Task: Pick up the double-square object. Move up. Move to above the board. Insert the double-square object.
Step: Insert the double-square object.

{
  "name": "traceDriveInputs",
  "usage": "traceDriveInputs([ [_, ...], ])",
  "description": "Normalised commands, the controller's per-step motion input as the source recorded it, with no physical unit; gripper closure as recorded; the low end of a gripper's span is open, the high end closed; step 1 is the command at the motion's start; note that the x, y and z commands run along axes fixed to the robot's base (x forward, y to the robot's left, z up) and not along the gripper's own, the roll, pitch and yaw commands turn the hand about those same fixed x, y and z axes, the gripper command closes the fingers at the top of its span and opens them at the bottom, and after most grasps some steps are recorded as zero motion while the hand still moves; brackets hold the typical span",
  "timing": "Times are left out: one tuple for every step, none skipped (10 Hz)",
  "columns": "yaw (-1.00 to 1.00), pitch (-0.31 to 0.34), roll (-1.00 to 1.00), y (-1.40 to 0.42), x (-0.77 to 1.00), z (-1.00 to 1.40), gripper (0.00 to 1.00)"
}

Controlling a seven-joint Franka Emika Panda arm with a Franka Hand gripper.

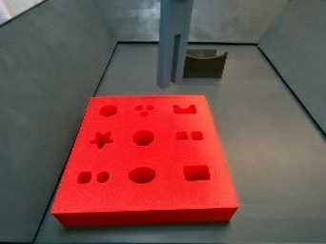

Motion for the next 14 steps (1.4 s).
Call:
traceDriveInputs([
  [-0.94, -0.056, -0.06, -0.13, 0.05, -0.13, 1.0],
  [-0.88, -0.059, -0.05, -0.14, 0.13, -0.17, 1.0],
  [-0.71, -0.05, 0.0, -0.19, 0.32, -0.3, 1.0],
  [-0.67, -0.043, 0.0, -0.21, 0.37, -0.36, 1.0],
  [-0.67, -0.02, 0.0, -0.21, 0.36, -0.38, 1.0],
  [-0.8, 0.0, 0.0, -0.2, 0.23, -0.36, 1.0],
  [-0.79, 0.0, 0.0, -0.19, 0.22, -0.32, 1.0],
  [-0.77, 0.0, 0.01, -0.18, 0.25, -0.29, 1.0],
  [-0.72, 0.0, 0.0, -0.2, 0.29, -0.25, 1.0],
  [-0.63, 0.0, 0.0, -0.19, 0.38, -0.16, 1.0],
  [-0.54, 0.029, 0.13, -0.12, 0.36, -0.07, 1.0],
  [-0.54, 0.054, 0.09, 0.0, 0.16, -0.05, 1.0],
  [-0.34, 0.02, 0.01, 0.0, 0.08, -0.01, 1.0],
  [0.0, 0.0, 0.06, 0.0, -0.08, -0.06, 1.0],
])
